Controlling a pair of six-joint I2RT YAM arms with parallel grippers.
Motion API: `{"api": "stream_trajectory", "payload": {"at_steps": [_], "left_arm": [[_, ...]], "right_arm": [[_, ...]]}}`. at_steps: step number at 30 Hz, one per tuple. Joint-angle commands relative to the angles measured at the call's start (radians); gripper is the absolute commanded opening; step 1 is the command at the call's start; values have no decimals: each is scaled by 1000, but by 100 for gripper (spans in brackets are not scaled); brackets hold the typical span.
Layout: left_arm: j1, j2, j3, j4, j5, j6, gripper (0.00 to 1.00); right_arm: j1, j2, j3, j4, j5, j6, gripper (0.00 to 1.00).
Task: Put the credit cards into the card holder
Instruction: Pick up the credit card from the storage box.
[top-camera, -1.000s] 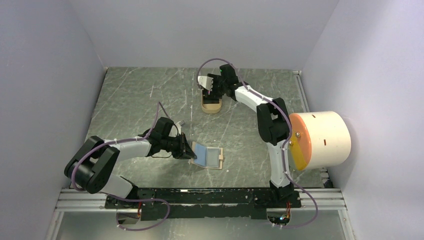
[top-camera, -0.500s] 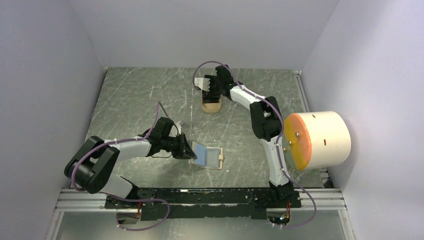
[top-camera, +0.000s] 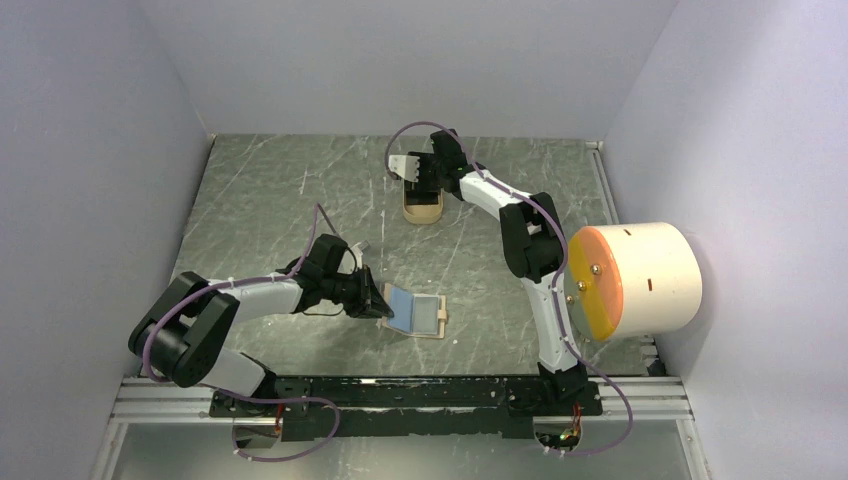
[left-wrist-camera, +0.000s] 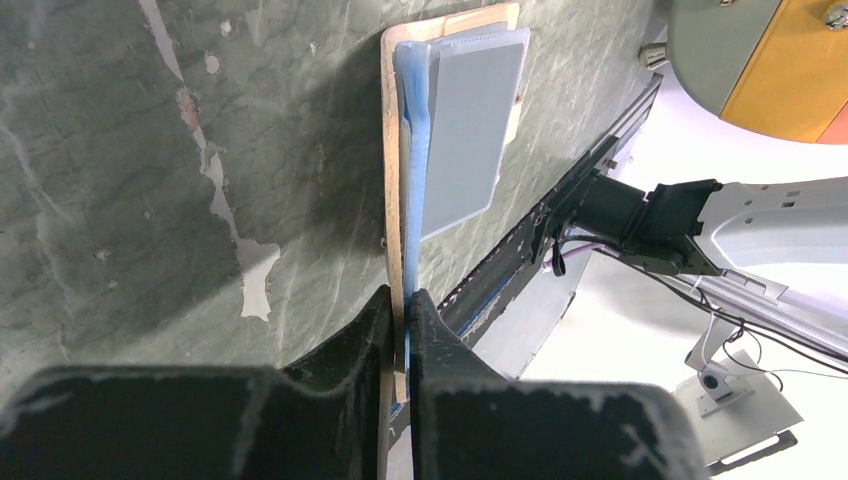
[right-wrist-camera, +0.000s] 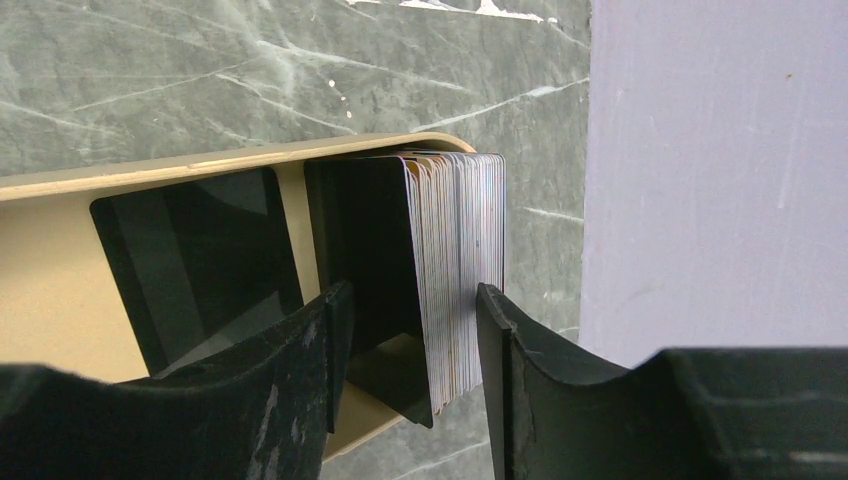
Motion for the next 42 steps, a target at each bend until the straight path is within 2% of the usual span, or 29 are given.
{"api": "stream_trajectory", "payload": {"at_steps": [1, 14, 26, 29, 34, 39, 42], "left_arm": [[-8, -19, 4, 35, 10, -10, 12], [-7, -19, 2, 38, 15, -10, 12], [-8, -18, -1, 42, 16, -10, 12], [-8, -23, 1, 40, 13, -10, 12], [-8, -24, 1, 38, 13, -12, 12], [-8, -43, -5, 35, 4, -20, 12], [-8, -55, 4, 7, -22, -24, 11]], "right_arm": [[-2, -49, 4, 30, 18, -2, 50], [-3, -57, 22, -12, 15, -10, 41], [-3, -73, 21, -52, 6, -13, 26], [-2, -104, -13, -65, -16, -3, 19], [-2, -151, -75, -80, -48, 2, 1], [1, -194, -106, -140, -80, 17, 0], [9, -258, -156, -127, -104, 81, 0]]}}
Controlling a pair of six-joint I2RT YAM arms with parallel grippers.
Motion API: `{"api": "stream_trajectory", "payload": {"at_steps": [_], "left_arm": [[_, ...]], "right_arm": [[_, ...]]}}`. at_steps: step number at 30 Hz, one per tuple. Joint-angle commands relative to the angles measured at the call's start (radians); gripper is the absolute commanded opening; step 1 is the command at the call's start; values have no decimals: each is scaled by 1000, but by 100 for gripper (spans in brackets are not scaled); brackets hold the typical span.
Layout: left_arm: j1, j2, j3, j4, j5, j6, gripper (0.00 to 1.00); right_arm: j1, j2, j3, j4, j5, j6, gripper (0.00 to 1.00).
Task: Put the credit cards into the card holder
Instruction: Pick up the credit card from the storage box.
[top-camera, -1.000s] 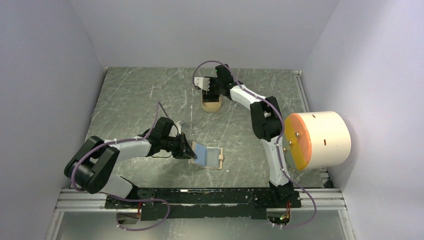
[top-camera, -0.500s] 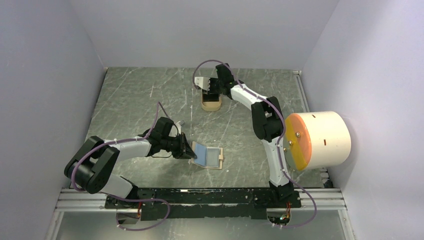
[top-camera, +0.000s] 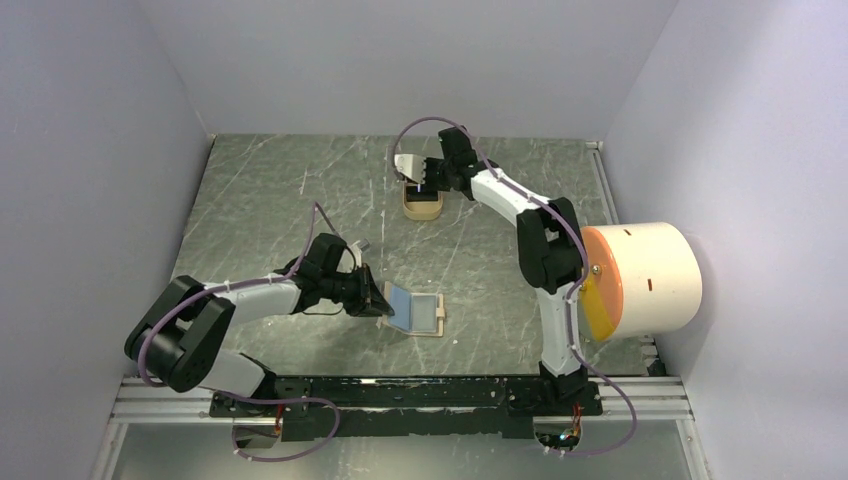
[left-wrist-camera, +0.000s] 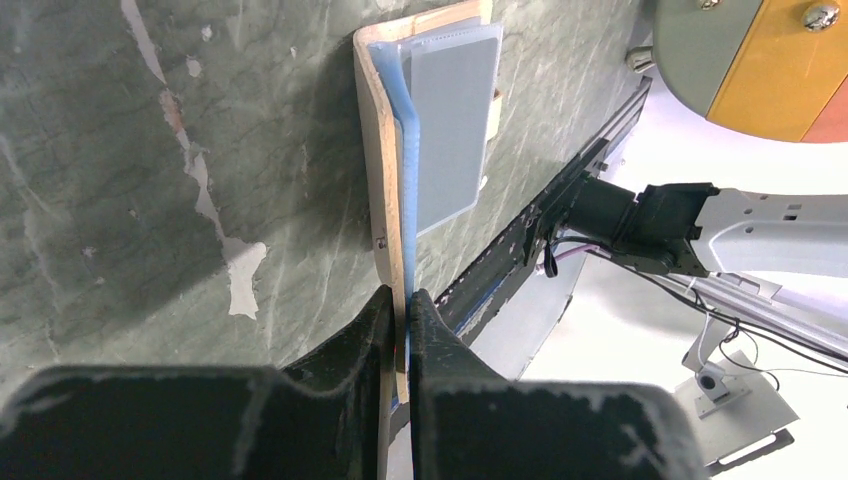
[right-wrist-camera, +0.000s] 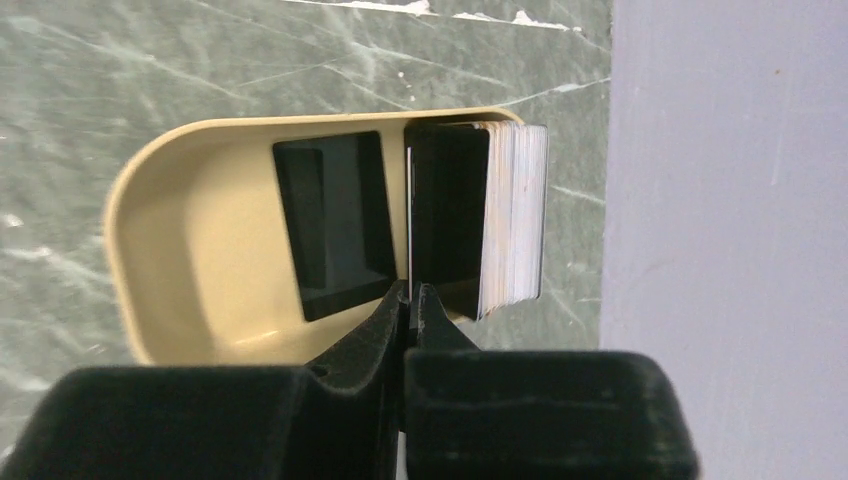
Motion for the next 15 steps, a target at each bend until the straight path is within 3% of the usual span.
{"api": "stream_trajectory", "payload": {"at_steps": [1, 5, 11, 15], "left_arm": [[-8, -41, 6, -2, -33, -15, 10], [-8, -69, -11, 22, -77, -55, 9], [-7, -34, 10, 74, -70, -90, 9], [2, -17, 25, 121, -75, -116, 9]], "right_arm": [[14, -120, -72, -4, -43, 103, 0], [43, -212, -152, 95, 35, 361, 0], [58, -272, -127, 19, 68, 705, 0], [58, -398, -285, 149, 24, 925, 0]]}}
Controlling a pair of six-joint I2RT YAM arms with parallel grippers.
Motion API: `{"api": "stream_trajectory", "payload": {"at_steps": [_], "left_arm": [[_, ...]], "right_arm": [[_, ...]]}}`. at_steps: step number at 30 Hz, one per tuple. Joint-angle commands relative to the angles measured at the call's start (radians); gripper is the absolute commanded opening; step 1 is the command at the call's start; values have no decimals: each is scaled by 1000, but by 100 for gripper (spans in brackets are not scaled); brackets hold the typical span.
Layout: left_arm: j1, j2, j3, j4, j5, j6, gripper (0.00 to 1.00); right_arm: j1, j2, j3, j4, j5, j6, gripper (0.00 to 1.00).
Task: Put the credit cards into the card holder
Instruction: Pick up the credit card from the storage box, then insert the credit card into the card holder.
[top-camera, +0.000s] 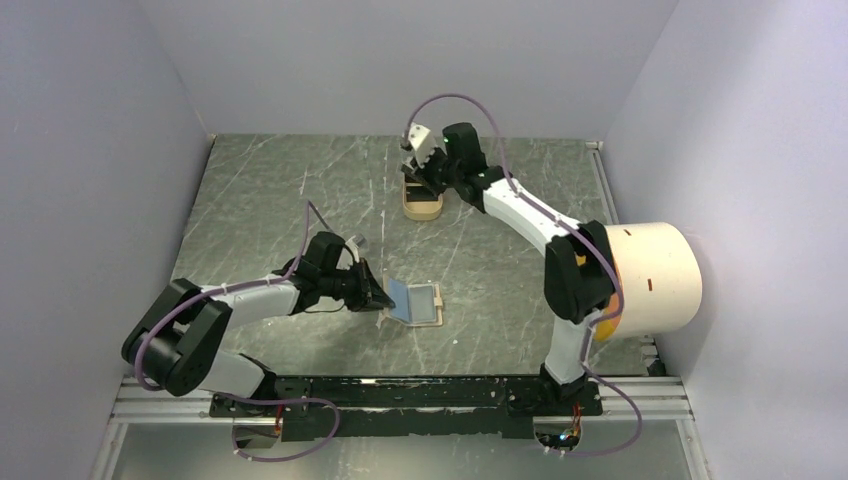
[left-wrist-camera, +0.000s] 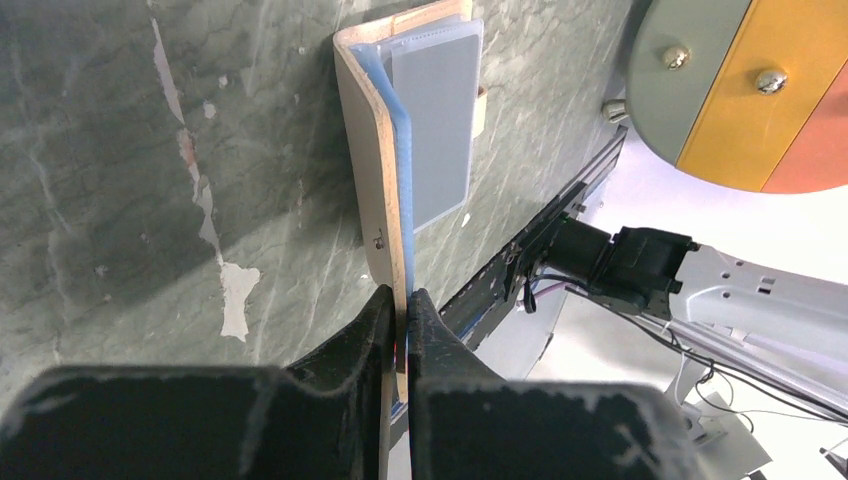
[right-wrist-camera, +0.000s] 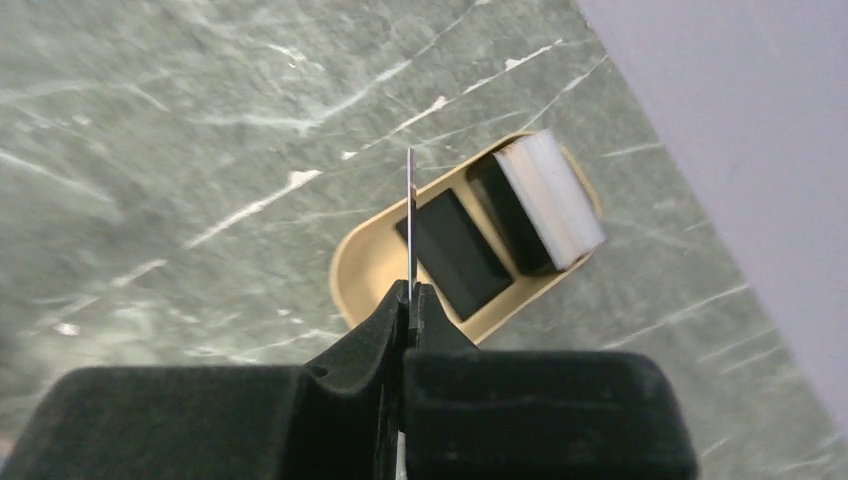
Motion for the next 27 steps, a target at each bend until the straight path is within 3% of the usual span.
{"api": "stream_trajectory", "payload": {"at_steps": [1, 8, 13, 21, 27], "left_arm": [[5, 20, 29, 108, -8, -49, 9], [9, 62, 18, 178, -36, -69, 15], [10, 65, -11, 172, -47, -60, 25], [10, 16, -32, 55, -113, -6, 34], [9, -6, -54, 13, -149, 15, 33]], "right_arm": [[-6, -158, -156, 130, -42, 347, 0], [-6, -361, -384, 241, -151, 755, 0], [-2, -420, -496, 215, -180, 915, 0], [51, -523, -783, 397, -156, 1141, 0], [109, -538, -964, 571, -111, 1308, 0]]}}
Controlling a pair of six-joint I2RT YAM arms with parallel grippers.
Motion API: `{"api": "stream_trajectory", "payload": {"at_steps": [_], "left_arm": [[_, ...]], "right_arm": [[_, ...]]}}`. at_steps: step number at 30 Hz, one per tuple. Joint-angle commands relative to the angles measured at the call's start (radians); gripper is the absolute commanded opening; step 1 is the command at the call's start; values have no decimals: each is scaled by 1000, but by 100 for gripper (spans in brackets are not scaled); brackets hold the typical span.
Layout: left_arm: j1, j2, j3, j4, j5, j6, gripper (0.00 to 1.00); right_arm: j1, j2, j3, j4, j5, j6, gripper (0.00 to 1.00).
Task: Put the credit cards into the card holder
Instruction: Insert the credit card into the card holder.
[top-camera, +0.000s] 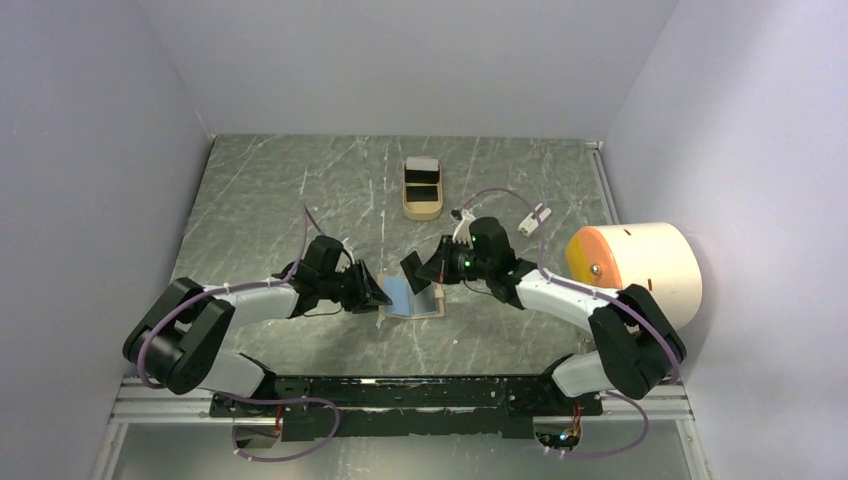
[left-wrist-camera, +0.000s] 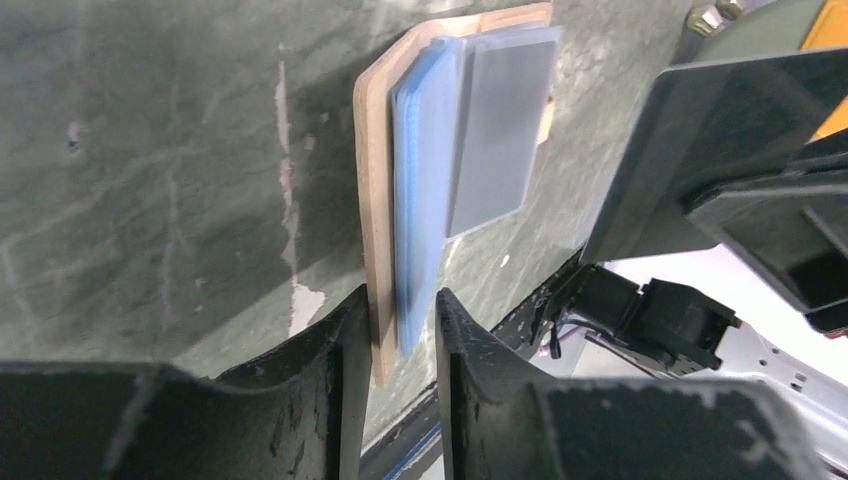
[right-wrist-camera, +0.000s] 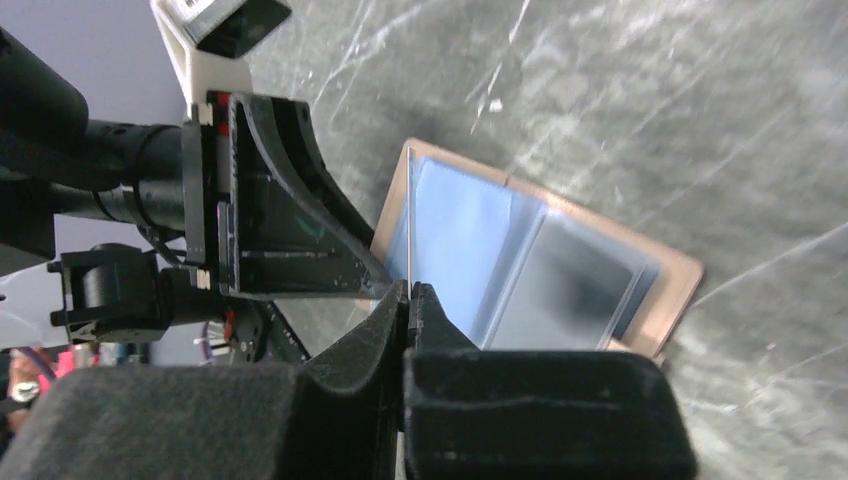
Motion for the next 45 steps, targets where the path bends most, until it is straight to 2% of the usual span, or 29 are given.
{"api": "stream_trajectory", "payload": {"at_steps": [1, 7, 14, 17, 21, 45], "left_arm": [[3, -26, -23, -46, -49, 39, 33], [2, -34, -42, -54, -53, 53, 27], [2, -61, -86, -9, -29, 29, 27], [2, -65, -97, 0, -23, 28, 22], [2, -69, -111, 8, -19, 28, 10], [1, -73, -135, 38, 0, 4, 9]], "right_arm": [[24, -15, -93, 201, 32, 181, 0], [32, 21, -138, 256, 46, 227, 0], [44, 61, -187, 331, 82, 261, 0], [54, 76, -209, 370, 107, 269, 0], [55, 106, -231, 411, 118, 275, 0], [96, 242, -299, 614, 105, 342, 0]]}}
